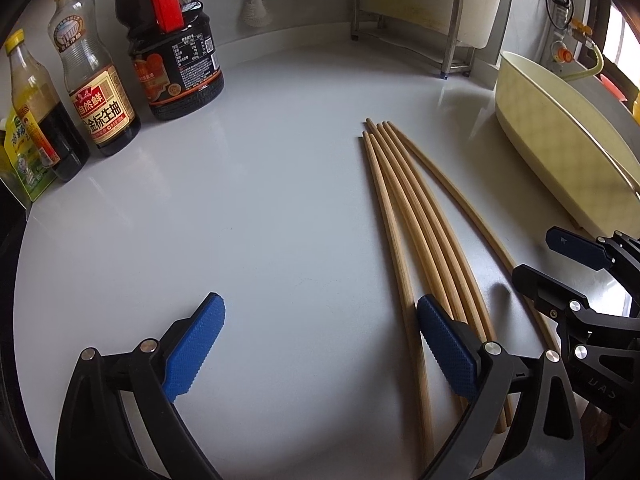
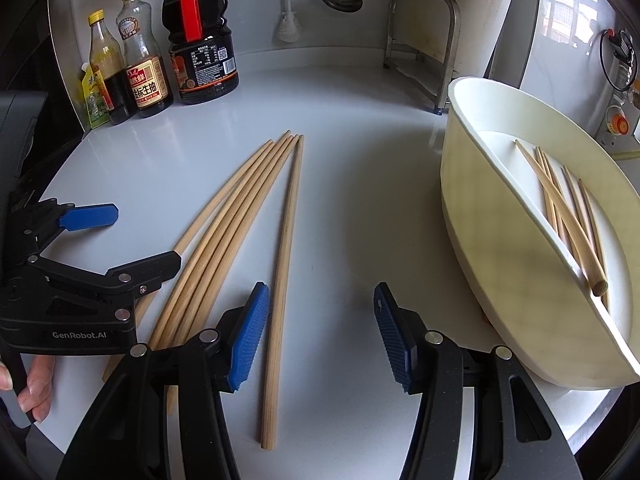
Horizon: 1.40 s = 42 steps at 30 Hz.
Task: Organize utensils
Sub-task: 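Push one chopstick out of the bundle with the left tool while the right tool separates another, then close the right tool on one chopstick while the left tool closes on another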
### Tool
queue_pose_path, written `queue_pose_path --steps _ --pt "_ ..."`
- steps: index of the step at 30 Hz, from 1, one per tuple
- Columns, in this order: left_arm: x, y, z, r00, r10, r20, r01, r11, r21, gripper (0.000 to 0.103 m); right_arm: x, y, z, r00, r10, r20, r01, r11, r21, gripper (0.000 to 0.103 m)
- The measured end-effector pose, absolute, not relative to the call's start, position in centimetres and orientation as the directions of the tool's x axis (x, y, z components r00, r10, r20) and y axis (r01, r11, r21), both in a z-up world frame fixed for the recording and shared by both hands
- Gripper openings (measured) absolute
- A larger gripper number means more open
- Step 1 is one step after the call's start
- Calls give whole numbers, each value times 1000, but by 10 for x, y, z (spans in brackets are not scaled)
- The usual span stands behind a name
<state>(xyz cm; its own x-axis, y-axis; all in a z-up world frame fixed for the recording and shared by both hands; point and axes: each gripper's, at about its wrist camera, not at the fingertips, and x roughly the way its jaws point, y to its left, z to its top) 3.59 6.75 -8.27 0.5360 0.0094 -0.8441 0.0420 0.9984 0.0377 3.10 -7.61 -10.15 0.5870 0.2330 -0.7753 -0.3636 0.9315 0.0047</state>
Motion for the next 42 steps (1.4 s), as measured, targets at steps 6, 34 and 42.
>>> queue_pose_path --steps 6,34,42 --pt "45 67 -79 539 65 -840 43 994 104 96 34 -70 -100 594 233 -770 -365 931 0 52" --pt "50 60 -76 574 -60 -817 113 994 7 37 43 -52 -103 601 241 -762 -412 910 -38 14" --pt "47 59 -76 576 -69 -814 124 992 4 7 43 -56 -104 609 243 -755 -395 919 -23 6"
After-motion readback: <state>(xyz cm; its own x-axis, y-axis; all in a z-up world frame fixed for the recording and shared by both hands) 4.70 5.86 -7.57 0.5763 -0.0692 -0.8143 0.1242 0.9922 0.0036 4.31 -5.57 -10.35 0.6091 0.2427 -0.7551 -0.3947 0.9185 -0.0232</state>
